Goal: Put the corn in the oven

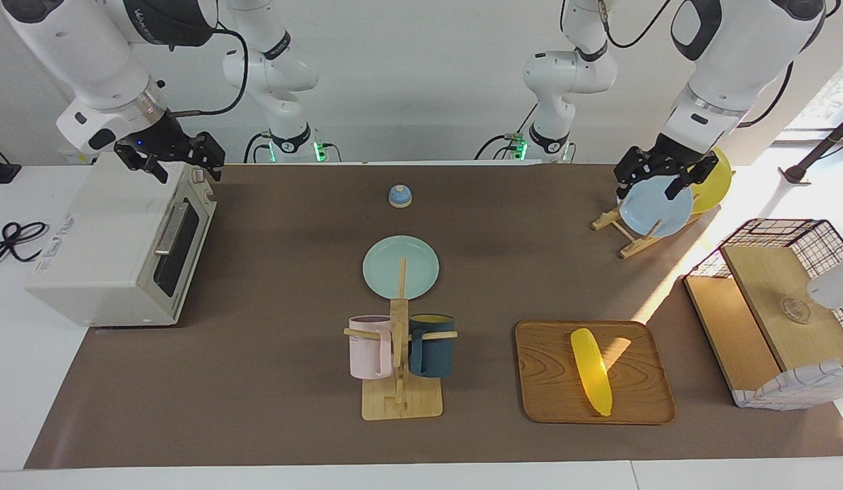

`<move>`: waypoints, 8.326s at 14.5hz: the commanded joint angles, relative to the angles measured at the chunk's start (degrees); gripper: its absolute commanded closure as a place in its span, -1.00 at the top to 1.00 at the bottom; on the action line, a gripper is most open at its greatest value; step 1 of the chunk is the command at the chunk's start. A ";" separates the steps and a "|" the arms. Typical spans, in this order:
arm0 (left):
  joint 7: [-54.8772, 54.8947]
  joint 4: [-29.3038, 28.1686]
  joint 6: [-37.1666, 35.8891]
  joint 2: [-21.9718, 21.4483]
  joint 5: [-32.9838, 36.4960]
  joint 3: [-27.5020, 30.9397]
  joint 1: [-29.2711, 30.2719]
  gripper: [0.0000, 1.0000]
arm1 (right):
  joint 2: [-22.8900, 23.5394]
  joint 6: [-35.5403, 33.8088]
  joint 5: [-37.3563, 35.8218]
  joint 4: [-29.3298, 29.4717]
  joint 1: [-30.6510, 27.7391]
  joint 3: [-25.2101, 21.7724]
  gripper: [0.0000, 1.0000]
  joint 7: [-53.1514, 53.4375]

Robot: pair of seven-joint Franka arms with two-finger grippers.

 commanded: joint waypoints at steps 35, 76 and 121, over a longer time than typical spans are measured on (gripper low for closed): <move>-5.23 10.32 -1.04 10.68 -5.23 -0.05 -9.25 -1.00 | -2.97 36.55 -5.25 -33.81 -5.14 0.41 -1.00 -2.88; -2.08 -7.53 -4.97 -11.99 2.05 0.74 -1.27 1.00 | 24.72 48.07 -3.32 -11.13 41.00 0.94 -0.20 48.54; 3.37 -8.23 -5.62 -15.00 3.82 1.71 -1.36 1.00 | 3.37 30.06 -15.36 -29.86 -0.21 0.24 -0.46 8.38</move>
